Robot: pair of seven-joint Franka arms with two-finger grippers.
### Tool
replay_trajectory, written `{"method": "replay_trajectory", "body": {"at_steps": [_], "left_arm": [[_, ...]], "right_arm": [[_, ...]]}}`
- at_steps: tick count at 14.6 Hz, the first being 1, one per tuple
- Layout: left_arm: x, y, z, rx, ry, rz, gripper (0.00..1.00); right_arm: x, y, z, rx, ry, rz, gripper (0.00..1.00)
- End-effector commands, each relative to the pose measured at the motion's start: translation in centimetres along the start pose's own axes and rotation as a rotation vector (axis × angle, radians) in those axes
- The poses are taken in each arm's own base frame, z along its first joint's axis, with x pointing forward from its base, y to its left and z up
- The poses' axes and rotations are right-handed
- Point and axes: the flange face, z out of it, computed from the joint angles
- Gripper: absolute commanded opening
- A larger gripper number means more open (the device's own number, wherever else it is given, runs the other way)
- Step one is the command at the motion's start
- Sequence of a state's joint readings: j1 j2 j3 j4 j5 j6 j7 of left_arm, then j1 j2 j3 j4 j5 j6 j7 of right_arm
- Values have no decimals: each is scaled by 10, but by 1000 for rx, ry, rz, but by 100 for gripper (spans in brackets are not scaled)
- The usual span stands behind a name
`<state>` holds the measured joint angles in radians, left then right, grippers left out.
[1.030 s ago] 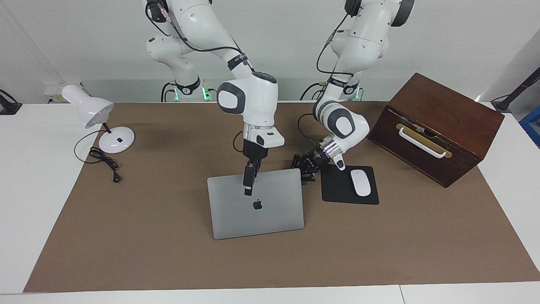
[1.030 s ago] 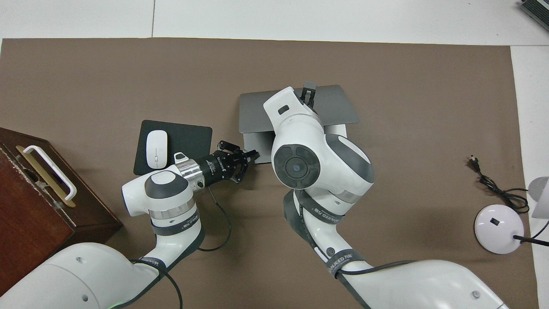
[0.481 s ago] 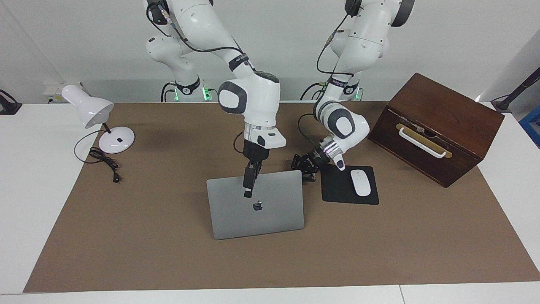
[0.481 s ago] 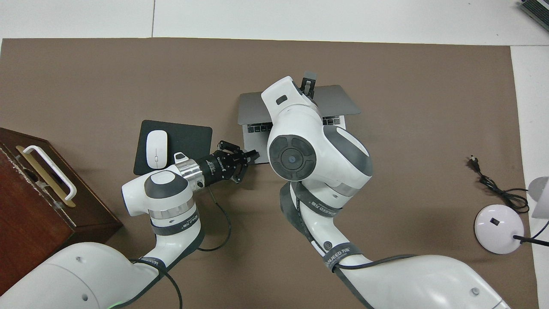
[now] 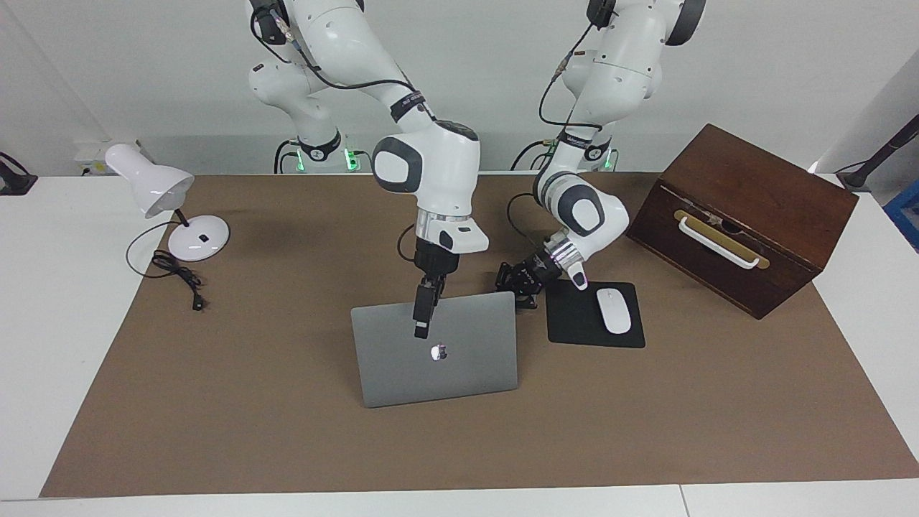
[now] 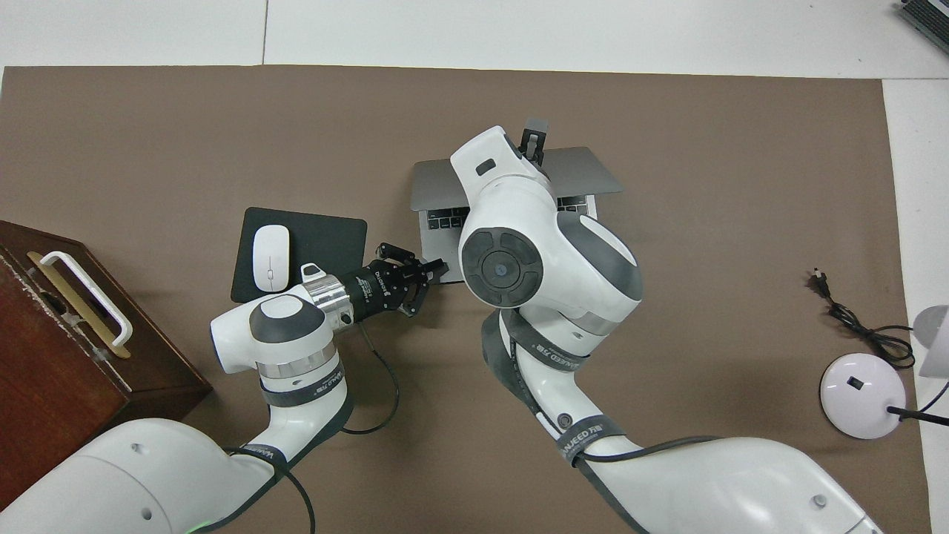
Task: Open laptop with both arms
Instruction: 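Lift the laptop lid upward with the right gripper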
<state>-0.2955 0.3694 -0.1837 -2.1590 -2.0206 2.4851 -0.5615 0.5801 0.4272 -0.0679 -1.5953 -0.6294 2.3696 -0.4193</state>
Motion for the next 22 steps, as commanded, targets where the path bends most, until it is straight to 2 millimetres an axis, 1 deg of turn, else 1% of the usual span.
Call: {"method": "replay_trajectory", "body": {"at_steps": [1, 3, 4, 7, 8, 9, 10, 16, 22], "left_arm": [[37, 15, 3, -39, 56, -9, 0], [36, 16, 3, -39, 55, -8, 0], [36, 16, 3, -39, 55, -8, 0], [36, 16, 3, -40, 54, -9, 0], [36, 16, 3, -40, 54, -9, 0], [37, 16, 3, -41, 55, -11, 0], [36, 16, 3, -40, 54, -9, 0], [36, 16, 3, -40, 54, -9, 0], [37, 16, 3, -42, 54, -10, 0]], "right_arm": [[1, 12, 5, -36, -30, 11, 98], [2, 15, 3, -46, -28, 9, 97], [1, 15, 6, -45, -31, 11, 97], [-3, 28, 9, -57, -32, 29, 97], [-3, 33, 8, -65, -28, 36, 97], [-5, 35, 12, -65, -32, 40, 97], [-4, 39, 10, -73, -28, 44, 97], [4, 51, 8, -88, -34, 57, 95], [6, 56, 6, -95, -39, 64, 95]]}}
